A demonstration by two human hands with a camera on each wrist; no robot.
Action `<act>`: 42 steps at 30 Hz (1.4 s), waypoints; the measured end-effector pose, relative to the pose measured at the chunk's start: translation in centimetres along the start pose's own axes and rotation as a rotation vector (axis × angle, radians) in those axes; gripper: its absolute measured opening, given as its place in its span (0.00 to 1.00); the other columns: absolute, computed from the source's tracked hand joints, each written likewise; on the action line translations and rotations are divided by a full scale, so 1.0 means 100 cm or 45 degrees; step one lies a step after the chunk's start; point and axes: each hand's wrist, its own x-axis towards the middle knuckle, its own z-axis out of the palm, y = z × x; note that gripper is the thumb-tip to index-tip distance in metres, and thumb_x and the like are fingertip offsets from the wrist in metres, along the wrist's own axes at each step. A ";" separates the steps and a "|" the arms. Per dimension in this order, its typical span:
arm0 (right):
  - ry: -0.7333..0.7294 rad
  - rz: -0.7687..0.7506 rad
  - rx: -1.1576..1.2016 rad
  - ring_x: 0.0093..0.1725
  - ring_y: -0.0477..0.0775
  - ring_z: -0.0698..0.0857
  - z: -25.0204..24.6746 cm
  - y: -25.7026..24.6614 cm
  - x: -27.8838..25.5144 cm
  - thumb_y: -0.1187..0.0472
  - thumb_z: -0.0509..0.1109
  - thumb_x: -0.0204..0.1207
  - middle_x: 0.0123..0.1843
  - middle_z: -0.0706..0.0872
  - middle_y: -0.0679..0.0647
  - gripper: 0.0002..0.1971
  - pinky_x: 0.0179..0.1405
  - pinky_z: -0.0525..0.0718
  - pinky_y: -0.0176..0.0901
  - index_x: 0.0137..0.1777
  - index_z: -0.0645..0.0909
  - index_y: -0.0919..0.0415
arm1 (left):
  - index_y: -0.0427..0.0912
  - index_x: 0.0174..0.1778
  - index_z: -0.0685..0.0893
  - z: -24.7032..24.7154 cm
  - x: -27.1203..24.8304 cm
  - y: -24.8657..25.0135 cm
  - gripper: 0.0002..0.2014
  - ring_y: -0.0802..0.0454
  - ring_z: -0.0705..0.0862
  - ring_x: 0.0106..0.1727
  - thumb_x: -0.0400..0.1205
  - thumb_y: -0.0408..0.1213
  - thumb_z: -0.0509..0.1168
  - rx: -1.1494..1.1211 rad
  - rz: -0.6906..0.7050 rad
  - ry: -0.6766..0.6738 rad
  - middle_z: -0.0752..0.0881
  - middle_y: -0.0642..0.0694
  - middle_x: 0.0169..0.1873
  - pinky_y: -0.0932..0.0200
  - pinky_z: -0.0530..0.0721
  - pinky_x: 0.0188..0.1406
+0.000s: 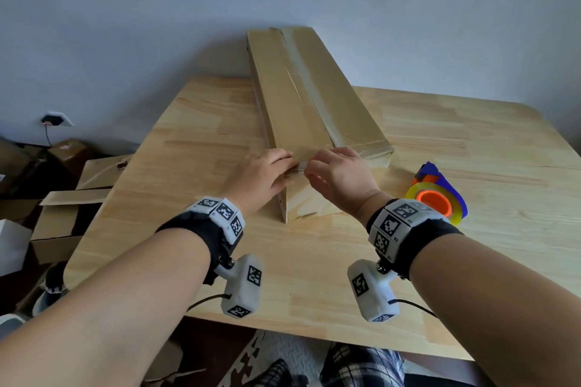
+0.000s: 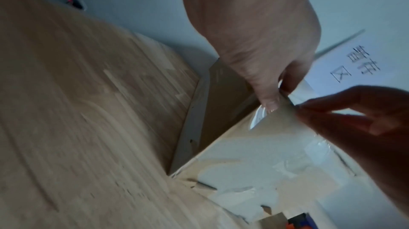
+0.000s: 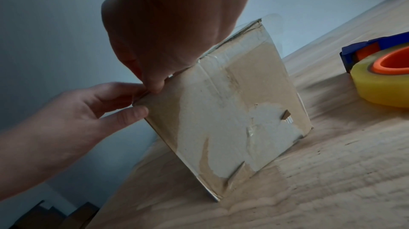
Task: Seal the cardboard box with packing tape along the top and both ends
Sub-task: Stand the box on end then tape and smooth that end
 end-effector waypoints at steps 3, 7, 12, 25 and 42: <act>0.067 -0.027 -0.043 0.31 0.57 0.87 0.002 0.000 -0.002 0.58 0.62 0.72 0.37 0.88 0.51 0.12 0.45 0.86 0.50 0.34 0.87 0.57 | 0.45 0.59 0.87 0.003 0.001 -0.003 0.16 0.43 0.87 0.54 0.79 0.46 0.63 0.022 0.039 0.051 0.88 0.45 0.57 0.47 0.84 0.49; 0.116 -0.129 -0.127 0.30 0.56 0.86 0.008 0.002 -0.006 0.61 0.67 0.71 0.36 0.87 0.52 0.08 0.46 0.85 0.50 0.34 0.86 0.56 | 0.48 0.61 0.87 0.008 -0.002 -0.002 0.20 0.44 0.87 0.55 0.80 0.48 0.56 0.138 0.087 0.018 0.88 0.46 0.59 0.46 0.84 0.50; 0.186 -0.210 -0.213 0.32 0.56 0.85 0.015 0.005 -0.010 0.63 0.69 0.72 0.35 0.85 0.52 0.06 0.40 0.83 0.49 0.36 0.85 0.55 | 0.48 0.62 0.86 0.012 -0.003 -0.001 0.20 0.44 0.87 0.57 0.80 0.48 0.56 0.157 0.041 0.047 0.87 0.47 0.60 0.46 0.82 0.53; -0.037 -0.291 -0.254 0.36 0.61 0.85 0.007 0.004 -0.007 0.60 0.65 0.73 0.46 0.88 0.58 0.09 0.41 0.83 0.52 0.44 0.85 0.63 | 0.45 0.64 0.83 0.004 0.033 0.010 0.16 0.39 0.74 0.56 0.84 0.45 0.58 -0.039 -0.153 -0.078 0.80 0.41 0.54 0.44 0.76 0.56; -0.310 0.223 -0.117 0.60 0.58 0.87 0.007 0.027 -0.007 0.46 0.56 0.78 0.60 0.89 0.56 0.24 0.64 0.79 0.62 0.64 0.85 0.56 | 0.41 0.77 0.70 0.017 0.021 0.004 0.34 0.44 0.67 0.79 0.80 0.56 0.43 0.041 -0.020 -0.226 0.70 0.43 0.77 0.54 0.52 0.78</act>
